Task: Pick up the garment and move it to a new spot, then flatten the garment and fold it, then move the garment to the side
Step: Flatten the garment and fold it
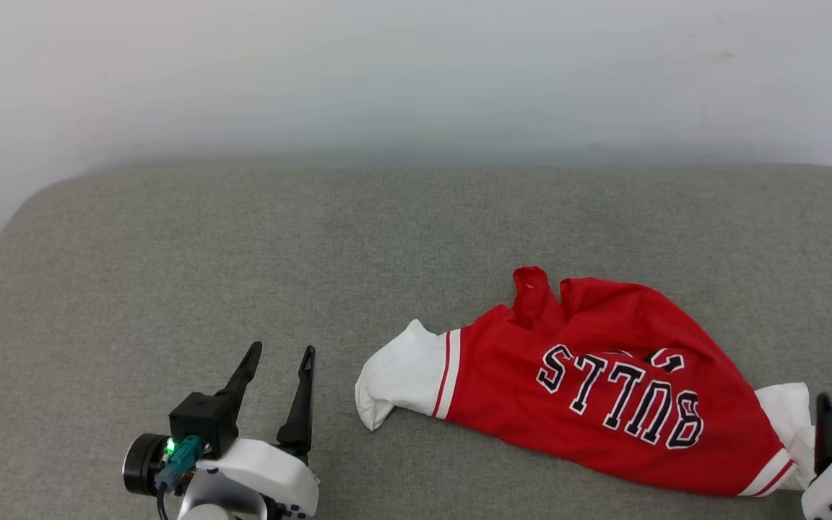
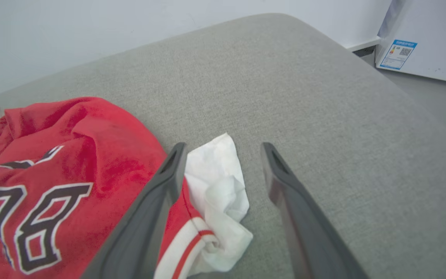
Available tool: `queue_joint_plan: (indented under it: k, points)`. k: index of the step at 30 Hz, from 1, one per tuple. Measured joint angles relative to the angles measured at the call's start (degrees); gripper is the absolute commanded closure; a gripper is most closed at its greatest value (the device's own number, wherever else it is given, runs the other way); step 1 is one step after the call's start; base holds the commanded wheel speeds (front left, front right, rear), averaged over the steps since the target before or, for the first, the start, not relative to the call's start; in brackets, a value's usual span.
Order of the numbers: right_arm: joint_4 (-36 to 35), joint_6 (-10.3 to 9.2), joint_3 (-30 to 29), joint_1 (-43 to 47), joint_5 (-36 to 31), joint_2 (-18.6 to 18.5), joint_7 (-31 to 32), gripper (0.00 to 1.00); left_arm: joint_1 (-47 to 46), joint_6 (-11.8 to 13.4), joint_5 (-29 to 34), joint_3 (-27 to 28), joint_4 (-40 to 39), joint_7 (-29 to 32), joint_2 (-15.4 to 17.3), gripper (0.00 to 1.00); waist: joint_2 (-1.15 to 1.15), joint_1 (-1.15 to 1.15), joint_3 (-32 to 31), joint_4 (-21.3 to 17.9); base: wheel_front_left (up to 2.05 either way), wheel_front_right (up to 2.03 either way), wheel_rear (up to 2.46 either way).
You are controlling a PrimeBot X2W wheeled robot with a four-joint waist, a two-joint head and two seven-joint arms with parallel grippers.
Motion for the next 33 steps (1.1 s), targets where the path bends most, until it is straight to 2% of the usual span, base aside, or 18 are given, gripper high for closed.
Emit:
queue_joint_plan:
  k: [5, 11, 21, 27, 33]
  points:
    - [-3.12, 0.0, 1.71, 0.26, -1.2, 0.34, -8.83, 0.0, 1.35, 0.03, -0.01, 0.46, 0.3, 0.0, -0.14, 0.0, 0.0, 0.0, -1.71, -0.03, 0.0, 0.0, 0.0]
    - [-7.81, 0.0, 6.82, 3.07, -2.02, 0.59, -11.69, 0.0, 2.54, 0.09, -0.01, 0.87, 0.42, 0.0, -0.09, 0.0, 0.0, 0.0, -3.26, -0.2, 0.0, 0.0, 0.0]
    - [-18.6, 0.0, 15.29, 10.53, -1.52, 0.78, -7.47, 0.0, 4.41, 0.86, -0.1, 1.24, 0.24, 0.0, 0.3, 0.0, 0.0, 0.0, -4.68, -1.19, 0.0, 0.0, 0.0]
    - [-22.6, 0.0, 17.28, 13.07, -0.57, 0.81, -3.58, 0.0, 4.67, 0.96, -0.25, 1.12, 0.16, 0.0, 0.56, 0.0, 0.0, 0.0, -4.86, -1.73, 0.0, 0.0, 0.0]
    - [-22.82, -0.01, 17.16, 13.34, -0.09, 0.8, 0.23, 0.0, 4.64, 1.09, -0.56, 0.51, 0.13, 0.0, 0.51, 0.0, 0.0, 0.0, -4.49, -1.5, 0.0, 0.0, 0.0]
